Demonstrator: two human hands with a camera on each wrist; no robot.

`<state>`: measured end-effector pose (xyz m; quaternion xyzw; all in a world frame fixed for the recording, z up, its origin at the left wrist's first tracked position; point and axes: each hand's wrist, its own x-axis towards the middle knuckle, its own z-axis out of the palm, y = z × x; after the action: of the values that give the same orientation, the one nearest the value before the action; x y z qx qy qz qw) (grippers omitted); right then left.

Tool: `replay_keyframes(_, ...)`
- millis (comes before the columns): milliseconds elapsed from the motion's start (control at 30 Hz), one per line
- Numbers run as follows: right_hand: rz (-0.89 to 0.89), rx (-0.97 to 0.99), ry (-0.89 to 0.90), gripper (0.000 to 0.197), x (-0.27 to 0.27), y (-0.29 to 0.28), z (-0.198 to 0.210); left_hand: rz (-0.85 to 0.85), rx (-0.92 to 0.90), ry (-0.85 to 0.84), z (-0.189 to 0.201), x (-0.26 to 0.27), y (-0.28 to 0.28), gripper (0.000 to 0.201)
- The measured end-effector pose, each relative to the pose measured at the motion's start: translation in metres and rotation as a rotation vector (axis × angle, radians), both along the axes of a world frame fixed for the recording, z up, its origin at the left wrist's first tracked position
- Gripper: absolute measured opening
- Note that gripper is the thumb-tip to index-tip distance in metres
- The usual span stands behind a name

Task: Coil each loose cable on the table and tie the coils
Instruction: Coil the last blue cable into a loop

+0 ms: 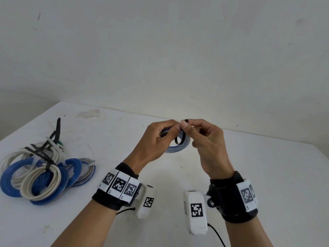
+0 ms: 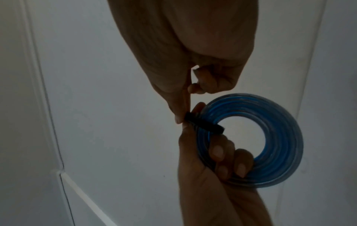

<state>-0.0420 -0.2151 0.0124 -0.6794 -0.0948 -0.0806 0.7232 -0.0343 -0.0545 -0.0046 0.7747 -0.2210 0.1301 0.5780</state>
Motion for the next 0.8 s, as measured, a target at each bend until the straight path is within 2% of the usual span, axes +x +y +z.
replay_keyframes(67,0.010,0.039,0.021,0.010,-0.001,-0.005,0.003,-0.046,0.036,0.011,-0.001,-0.001,-0.001,0.025)
replay_keyframes(167,-0.085,0.064,0.013,0.010,0.005,-0.018,0.006,-0.153,0.074,0.061,-0.005,-0.005,-0.009,0.027)
replay_keyframes(333,-0.182,0.084,-0.060,0.008,0.009,-0.028,0.004,-0.268,0.000,0.182,-0.007,-0.010,-0.025,0.038)
replay_keyframes(500,-0.179,0.060,-0.077,0.012,0.010,-0.022,0.002,-0.258,-0.009,0.227,-0.007,-0.010,-0.022,0.039)
replay_keyframes(633,-0.169,0.082,-0.079,0.014,0.011,-0.017,-0.002,-0.185,0.017,0.145,-0.003,-0.013,-0.025,0.046)
replay_keyframes(800,-0.317,0.176,-0.169,0.017,0.012,-0.015,-0.010,-0.170,0.005,0.172,-0.005,-0.016,-0.033,0.037)
